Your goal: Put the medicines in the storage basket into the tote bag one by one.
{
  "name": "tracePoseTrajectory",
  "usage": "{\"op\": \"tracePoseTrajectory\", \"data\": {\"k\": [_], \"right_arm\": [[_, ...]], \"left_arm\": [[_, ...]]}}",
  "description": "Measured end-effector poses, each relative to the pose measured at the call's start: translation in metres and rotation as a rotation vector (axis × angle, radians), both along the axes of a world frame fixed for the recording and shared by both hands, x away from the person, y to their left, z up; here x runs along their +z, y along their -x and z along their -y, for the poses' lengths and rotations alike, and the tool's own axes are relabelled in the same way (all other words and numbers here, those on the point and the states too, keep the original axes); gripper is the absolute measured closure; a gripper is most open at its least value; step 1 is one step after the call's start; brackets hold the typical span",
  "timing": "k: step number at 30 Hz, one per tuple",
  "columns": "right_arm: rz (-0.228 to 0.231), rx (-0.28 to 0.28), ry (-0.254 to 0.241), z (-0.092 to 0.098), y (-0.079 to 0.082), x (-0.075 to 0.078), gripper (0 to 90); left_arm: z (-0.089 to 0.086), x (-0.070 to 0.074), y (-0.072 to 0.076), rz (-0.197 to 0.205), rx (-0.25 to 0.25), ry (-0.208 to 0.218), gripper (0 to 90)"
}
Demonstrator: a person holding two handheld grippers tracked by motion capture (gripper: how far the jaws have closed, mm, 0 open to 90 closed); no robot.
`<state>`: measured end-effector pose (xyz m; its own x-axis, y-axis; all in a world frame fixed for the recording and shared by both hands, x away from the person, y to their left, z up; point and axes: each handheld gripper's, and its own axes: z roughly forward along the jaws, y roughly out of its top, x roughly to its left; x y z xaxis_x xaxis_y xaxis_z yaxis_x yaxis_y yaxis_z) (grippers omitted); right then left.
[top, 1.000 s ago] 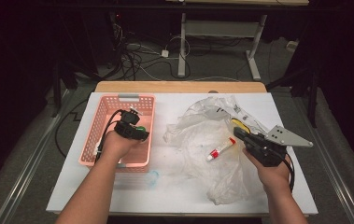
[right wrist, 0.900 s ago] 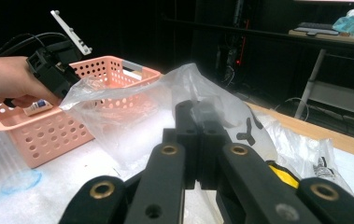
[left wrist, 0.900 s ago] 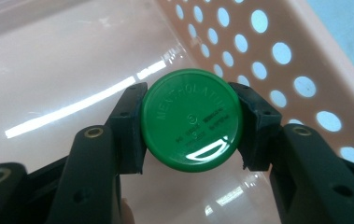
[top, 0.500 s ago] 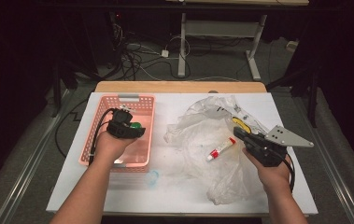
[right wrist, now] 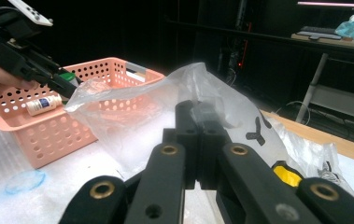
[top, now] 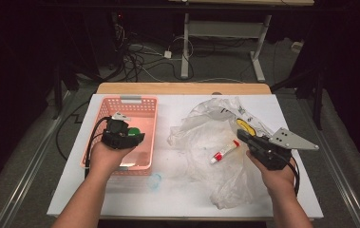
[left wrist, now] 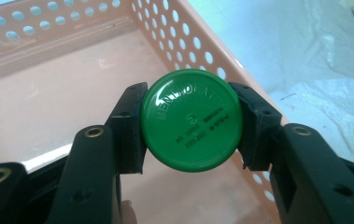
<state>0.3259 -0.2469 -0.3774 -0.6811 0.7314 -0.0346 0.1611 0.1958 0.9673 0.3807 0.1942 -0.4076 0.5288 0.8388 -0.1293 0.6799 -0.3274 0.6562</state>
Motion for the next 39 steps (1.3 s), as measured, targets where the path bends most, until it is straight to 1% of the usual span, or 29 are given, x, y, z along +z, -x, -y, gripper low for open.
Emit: {"op": "tracePoseTrajectory", "data": {"k": [6,11,14,18,21,26,28,30,33,36,39], "right_arm": [[-0.003,0.001,0.000,-0.002,0.001,0.000,90.0],[-0.006,0.004,0.003,-0.003,0.001,-0.001,90.0],[-0.006,0.008,0.007,-0.004,0.001,-0.001,90.0],[-0.005,0.006,0.009,-0.004,0.001,-0.001,90.0],[-0.004,0.006,0.008,-0.004,0.001,-0.001,90.0],[-0.002,0.009,0.010,-0.005,0.001,-0.001,90.0],[-0.001,0.009,0.010,-0.005,0.001,-0.001,90.0],[-0.003,0.009,0.010,-0.005,0.001,-0.001,90.0],[0.003,0.010,0.012,-0.005,0.002,0.000,90.0],[0.001,0.010,0.003,-0.004,0.003,0.001,90.0],[0.002,0.008,0.000,-0.003,0.002,0.001,90.0]], "left_arm": [[-0.003,-0.001,0.015,0.037,-0.007,0.007,49.7],[-0.004,-0.004,0.026,0.062,0.008,0.014,49.7],[-0.004,-0.006,0.032,0.072,0.013,0.034,49.7],[-0.002,-0.009,0.039,0.094,0.011,0.028,49.7],[-0.002,-0.011,0.045,0.106,0.008,0.048,49.8],[-0.002,-0.014,0.051,0.117,0.002,0.049,49.8],[-0.003,-0.013,0.053,0.121,-0.002,0.072,49.8],[-0.004,-0.013,0.055,0.130,-0.003,0.063,49.8],[-0.004,-0.013,0.056,0.135,-0.004,0.065,49.8],[-0.003,-0.012,0.058,0.141,-0.011,0.070,49.8],[-0.001,-0.009,0.062,0.166,-0.027,0.067,49.8]]}}
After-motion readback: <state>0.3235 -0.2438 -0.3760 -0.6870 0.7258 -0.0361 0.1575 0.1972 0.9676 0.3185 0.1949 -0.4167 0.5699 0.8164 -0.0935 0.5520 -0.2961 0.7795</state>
